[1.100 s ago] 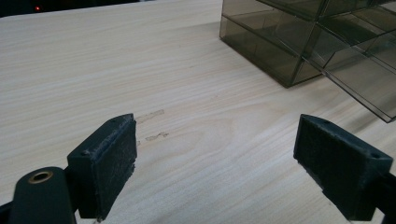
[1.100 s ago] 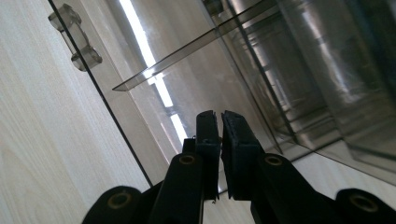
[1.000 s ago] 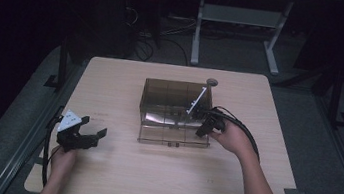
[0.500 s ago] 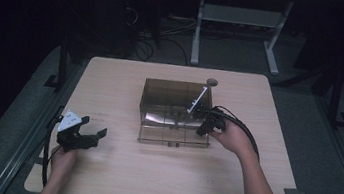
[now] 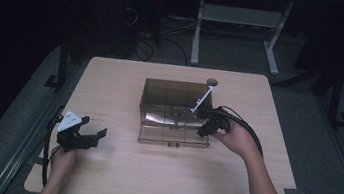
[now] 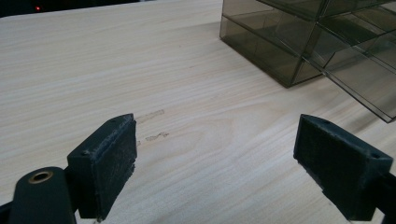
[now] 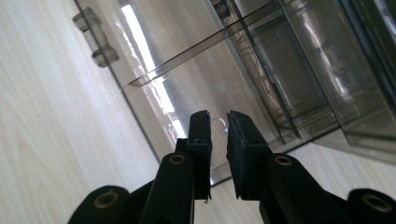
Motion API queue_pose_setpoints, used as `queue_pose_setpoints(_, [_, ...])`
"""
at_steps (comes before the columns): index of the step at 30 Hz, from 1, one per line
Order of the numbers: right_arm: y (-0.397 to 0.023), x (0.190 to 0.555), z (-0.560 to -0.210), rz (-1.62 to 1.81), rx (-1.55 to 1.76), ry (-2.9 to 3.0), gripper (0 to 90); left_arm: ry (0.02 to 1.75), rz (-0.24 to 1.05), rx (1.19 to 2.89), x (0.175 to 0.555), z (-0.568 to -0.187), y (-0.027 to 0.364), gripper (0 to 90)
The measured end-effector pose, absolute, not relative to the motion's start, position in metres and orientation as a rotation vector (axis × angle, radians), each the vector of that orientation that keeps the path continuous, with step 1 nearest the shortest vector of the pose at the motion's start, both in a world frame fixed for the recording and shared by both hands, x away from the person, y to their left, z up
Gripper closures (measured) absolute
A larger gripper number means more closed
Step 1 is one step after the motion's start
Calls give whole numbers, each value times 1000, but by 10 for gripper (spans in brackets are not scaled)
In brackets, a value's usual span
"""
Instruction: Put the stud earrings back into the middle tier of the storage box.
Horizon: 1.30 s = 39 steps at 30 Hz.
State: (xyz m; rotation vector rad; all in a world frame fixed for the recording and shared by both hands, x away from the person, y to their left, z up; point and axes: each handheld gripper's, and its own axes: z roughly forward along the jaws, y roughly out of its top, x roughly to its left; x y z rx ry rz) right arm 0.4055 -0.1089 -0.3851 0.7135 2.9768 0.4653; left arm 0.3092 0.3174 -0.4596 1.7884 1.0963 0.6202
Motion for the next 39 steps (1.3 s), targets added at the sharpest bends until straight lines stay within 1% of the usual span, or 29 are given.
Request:
queue_pose_setpoints(5, [-119,397,-376,514,711,2956,766,1099,620,1790,309,-460,317,128])
queue_pose_setpoints(15, [-132,376,-363,564,705,2938,700,1098,620,1793,309,-460,317,128])
queue_pose_setpoints(27, [-151,354,-364,596,718,2926,661,1094,623,1798,310,-460,318,128])
queue_pose_setpoints(39, [-163,332,-377,611,730,2925,633,1099,619,1795,310,-460,317,128])
